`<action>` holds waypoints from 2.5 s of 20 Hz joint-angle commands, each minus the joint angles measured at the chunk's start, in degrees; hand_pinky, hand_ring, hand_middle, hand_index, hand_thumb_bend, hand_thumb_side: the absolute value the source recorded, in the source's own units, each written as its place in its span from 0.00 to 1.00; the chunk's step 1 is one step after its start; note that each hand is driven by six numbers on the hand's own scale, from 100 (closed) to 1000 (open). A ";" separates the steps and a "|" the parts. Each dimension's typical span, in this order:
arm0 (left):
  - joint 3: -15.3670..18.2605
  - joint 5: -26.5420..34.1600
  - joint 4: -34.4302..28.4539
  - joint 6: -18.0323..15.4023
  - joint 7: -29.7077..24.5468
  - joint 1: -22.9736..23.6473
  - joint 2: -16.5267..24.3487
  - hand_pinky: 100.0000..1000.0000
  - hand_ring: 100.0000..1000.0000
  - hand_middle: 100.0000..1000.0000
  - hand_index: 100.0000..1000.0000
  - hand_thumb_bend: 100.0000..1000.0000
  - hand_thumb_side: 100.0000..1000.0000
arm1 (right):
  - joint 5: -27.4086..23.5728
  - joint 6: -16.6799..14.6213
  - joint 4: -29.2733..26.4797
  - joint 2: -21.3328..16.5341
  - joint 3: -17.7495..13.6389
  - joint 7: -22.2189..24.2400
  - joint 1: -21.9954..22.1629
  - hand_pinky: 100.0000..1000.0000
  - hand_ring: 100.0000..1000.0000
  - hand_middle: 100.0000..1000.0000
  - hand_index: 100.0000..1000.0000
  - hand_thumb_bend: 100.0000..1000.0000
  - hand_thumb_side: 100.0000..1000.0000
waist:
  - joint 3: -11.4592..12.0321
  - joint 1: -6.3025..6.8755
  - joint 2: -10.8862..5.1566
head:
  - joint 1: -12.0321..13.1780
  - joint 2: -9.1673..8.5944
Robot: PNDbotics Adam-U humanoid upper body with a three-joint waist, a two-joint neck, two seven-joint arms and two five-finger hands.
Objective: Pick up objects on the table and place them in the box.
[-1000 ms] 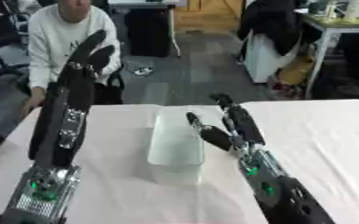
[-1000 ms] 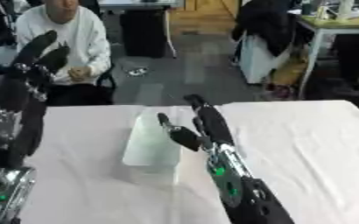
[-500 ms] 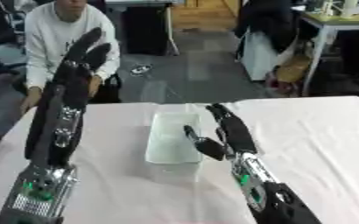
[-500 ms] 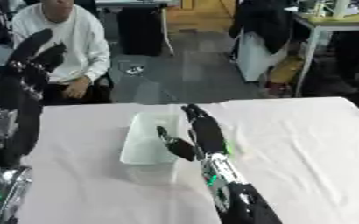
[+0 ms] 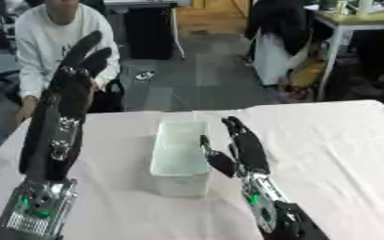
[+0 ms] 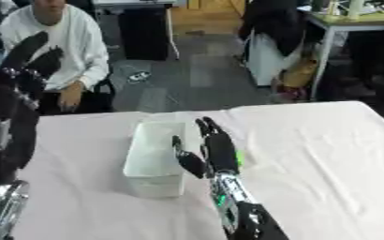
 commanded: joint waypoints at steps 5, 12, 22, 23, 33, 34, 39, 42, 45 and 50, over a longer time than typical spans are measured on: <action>0.15 0.17 -0.85 0.12 -0.02 -0.25 0.61 0.96 0.93 1.00 1.00 0.28 0.99 | -1.10 1.48 2.37 0.00 -2.23 -2.00 -0.72 0.82 0.88 0.93 0.94 0.26 0.88 | -0.16 0.18 -0.17 | -0.23 -0.19; 0.11 0.20 -0.85 0.11 -0.09 -0.37 0.55 0.96 0.93 1.00 0.99 0.28 0.99 | -1.30 1.92 4.78 -0.39 -2.82 -2.23 -1.25 0.82 0.88 0.93 0.94 0.28 0.89 | -0.01 0.18 -0.11 | -0.03 -0.22; 0.17 0.22 -0.85 0.01 -0.10 -0.56 0.44 0.96 0.93 1.00 0.99 0.29 0.98 | -3.17 2.49 6.33 -2.22 -4.31 -3.12 -1.79 0.81 0.88 0.92 0.93 0.29 0.89 | 0.25 0.06 -0.22 | 3.77 -0.45; 0.18 0.21 -0.85 0.01 -0.11 -0.57 0.45 0.96 0.93 1.00 0.99 0.29 0.98 | -3.46 2.54 6.40 -2.36 -4.36 -3.17 -1.76 0.81 0.88 0.92 0.93 0.29 0.89 | 0.26 0.05 -0.22 | 4.12 -0.50; 0.16 0.25 -0.85 -0.02 -0.14 -0.75 0.38 0.96 0.93 1.00 0.99 0.29 0.98 | -6.50 2.88 7.62 -5.18 -5.42 -3.86 -3.09 0.79 0.87 0.92 0.93 0.29 0.90 | 0.46 0.02 -0.20 | 4.49 -0.72; 0.16 0.25 -0.85 -0.01 -0.14 -0.74 0.40 0.96 0.93 1.00 0.99 0.29 0.98 | -6.79 2.87 7.79 -5.38 -5.44 -3.91 -3.22 0.79 0.87 0.92 0.93 0.26 0.89 | 0.46 0.02 -0.20 | 4.47 -0.72; 0.15 0.25 -0.85 -0.01 -0.19 -0.82 0.41 0.96 0.93 1.00 0.99 0.29 0.98 | -7.57 2.90 8.96 -5.89 -5.41 -3.91 -3.59 0.79 0.87 0.91 0.92 0.29 0.91 | 0.49 0.04 -0.07 | 4.23 -0.77; 0.12 0.25 -0.85 0.00 -0.23 -0.86 0.42 0.96 0.93 1.00 0.99 0.29 0.98 | -7.32 2.91 10.06 -6.20 -5.43 -4.00 -3.90 0.79 0.86 0.91 0.92 0.30 0.91 | 0.51 0.01 0.01 | 4.05 -0.90; 0.17 0.25 -0.85 -0.06 -0.21 -1.03 0.37 0.96 0.93 1.00 0.99 0.29 0.98 | -6.97 2.91 11.53 -6.34 -5.55 -4.24 -4.13 0.78 0.85 0.90 0.92 0.30 0.91 | 0.59 0.02 0.15 | 3.72 -1.12; 0.12 0.27 -0.85 -0.09 -0.23 -1.17 0.37 0.96 0.93 1.00 0.99 0.29 0.98 | -6.84 2.77 14.09 -6.63 -5.79 -4.94 -4.53 0.78 0.85 0.90 0.92 0.31 0.91 | 0.64 0.03 0.39 | 3.48 -1.38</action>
